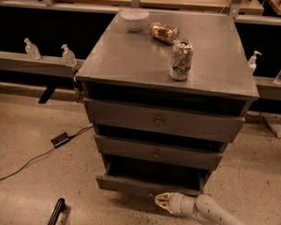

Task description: Close bottom drawer

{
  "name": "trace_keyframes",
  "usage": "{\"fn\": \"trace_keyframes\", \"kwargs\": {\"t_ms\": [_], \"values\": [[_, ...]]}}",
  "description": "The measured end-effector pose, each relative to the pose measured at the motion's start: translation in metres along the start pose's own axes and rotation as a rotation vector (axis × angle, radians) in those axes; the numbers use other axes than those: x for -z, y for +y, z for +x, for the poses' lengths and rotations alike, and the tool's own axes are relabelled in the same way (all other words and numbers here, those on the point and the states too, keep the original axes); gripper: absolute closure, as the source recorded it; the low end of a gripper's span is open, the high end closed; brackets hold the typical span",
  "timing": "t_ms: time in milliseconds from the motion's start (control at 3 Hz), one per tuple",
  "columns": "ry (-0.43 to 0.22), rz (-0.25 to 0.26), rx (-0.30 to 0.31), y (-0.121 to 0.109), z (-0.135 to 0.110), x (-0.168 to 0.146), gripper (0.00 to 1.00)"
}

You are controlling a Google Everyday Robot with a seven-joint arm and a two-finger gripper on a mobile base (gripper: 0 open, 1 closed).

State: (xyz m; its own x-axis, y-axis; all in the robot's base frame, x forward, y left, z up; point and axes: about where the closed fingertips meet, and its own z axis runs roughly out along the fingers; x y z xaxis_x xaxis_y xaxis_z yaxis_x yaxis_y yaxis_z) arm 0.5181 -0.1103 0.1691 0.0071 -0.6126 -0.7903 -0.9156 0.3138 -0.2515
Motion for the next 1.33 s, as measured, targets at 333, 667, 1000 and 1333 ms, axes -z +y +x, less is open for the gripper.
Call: {"fn": "trace_keyframes", "kwargs": {"t_ms": [333, 667, 1000, 1333], "values": [[-0.040, -0.001, -0.020, -0.013, 0.003, -0.016, 1.00], [-0.062, 0.033, -0.035, -0.033, 0.004, -0.023, 1.00], [-0.081, 0.078, -0.041, -0.062, 0.006, -0.023, 1.00], [-0.092, 0.111, -0.050, -0.080, 0.010, -0.024, 1.00]]}}
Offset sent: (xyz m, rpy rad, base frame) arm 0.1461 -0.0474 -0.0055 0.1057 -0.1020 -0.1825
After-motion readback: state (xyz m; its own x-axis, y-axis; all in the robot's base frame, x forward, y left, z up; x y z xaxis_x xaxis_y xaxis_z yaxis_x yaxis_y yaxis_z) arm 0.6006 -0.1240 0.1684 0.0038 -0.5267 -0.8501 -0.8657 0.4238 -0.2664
